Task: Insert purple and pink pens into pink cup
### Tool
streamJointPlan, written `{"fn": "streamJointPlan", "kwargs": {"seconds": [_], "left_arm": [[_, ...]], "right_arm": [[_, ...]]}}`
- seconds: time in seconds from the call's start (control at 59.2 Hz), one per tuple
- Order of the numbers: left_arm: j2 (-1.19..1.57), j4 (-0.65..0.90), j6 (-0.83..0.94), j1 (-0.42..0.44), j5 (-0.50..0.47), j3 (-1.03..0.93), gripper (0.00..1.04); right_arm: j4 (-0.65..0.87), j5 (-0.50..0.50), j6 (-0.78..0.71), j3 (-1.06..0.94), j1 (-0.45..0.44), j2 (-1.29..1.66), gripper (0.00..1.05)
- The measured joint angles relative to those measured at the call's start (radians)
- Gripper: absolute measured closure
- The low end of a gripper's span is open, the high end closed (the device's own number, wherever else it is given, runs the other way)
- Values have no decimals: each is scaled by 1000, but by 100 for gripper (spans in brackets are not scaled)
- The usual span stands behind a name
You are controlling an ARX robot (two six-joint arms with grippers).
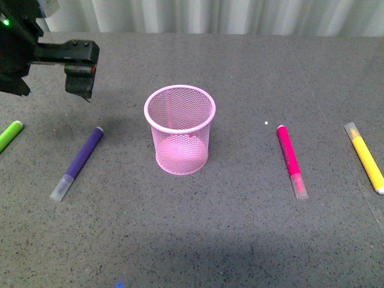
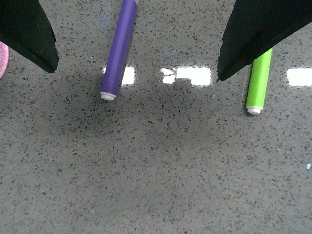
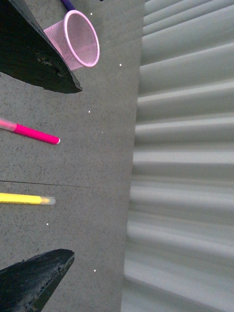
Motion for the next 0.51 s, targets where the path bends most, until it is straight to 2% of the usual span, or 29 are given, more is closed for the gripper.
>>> {"fn": "streamJointPlan", "kwargs": {"seconds": [0.321, 0.507], "left_arm": [[116, 0, -25, -69, -9, 45, 8], [154, 2, -48, -72, -4, 58, 8]], "right_arm": [[0, 0, 0, 0, 0, 0, 7], [0, 0, 0, 0, 0, 0, 7]]}}
